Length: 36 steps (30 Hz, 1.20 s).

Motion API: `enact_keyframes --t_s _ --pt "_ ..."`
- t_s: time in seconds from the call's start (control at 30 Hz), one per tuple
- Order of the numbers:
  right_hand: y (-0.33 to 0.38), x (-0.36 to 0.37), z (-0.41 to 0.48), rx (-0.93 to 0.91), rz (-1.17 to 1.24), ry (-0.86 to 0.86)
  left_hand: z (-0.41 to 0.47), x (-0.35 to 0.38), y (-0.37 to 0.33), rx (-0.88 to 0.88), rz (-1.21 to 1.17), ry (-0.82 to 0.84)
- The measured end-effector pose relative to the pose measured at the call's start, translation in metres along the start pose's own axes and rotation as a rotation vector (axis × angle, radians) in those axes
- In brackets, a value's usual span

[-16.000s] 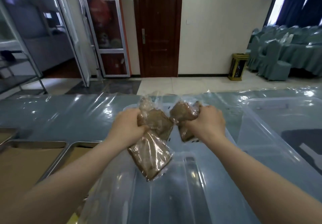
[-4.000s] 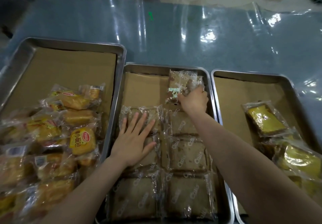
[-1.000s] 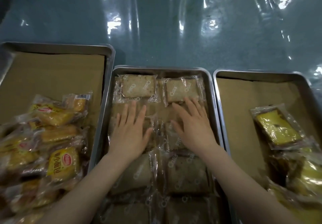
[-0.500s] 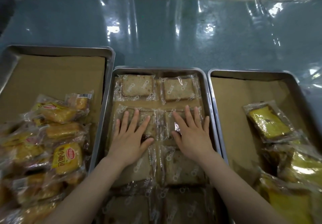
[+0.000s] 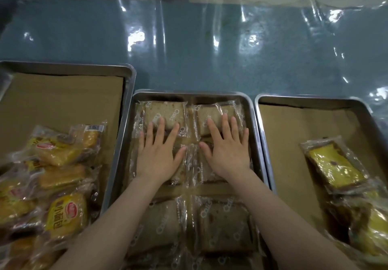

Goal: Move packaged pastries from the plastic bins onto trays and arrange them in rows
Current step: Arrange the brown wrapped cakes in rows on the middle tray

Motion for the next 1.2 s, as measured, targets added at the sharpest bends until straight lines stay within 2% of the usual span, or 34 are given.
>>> enact_keyframes --t_s 0.77,1.07,1.2 --pt "-0.001 0.000 -0.002 0.048 -0.002 -0.072 -0.009 -0.002 0.005 -0.061 -0.022 -0.064" --pt "-0.002 -0.008 -0.012 -0.022 0.005 -0.122 -0.015 -0.010 0.002 -0.075 -0.078 -0.066" --pt "-0.005 -0.026 -0.029 -0.074 0.111 -0.212 -0.034 -0.015 -0.003 -0.072 -0.069 -0.036"
Point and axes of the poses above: each hand's wrist, its own z-axis towards the middle knuckle, its own x-axis out of the palm, y = z × x, the point moved 7 cm from there along z, towards the middle knuckle, and after that the axes turned 7 degrees about y, right-handed, at the moved point
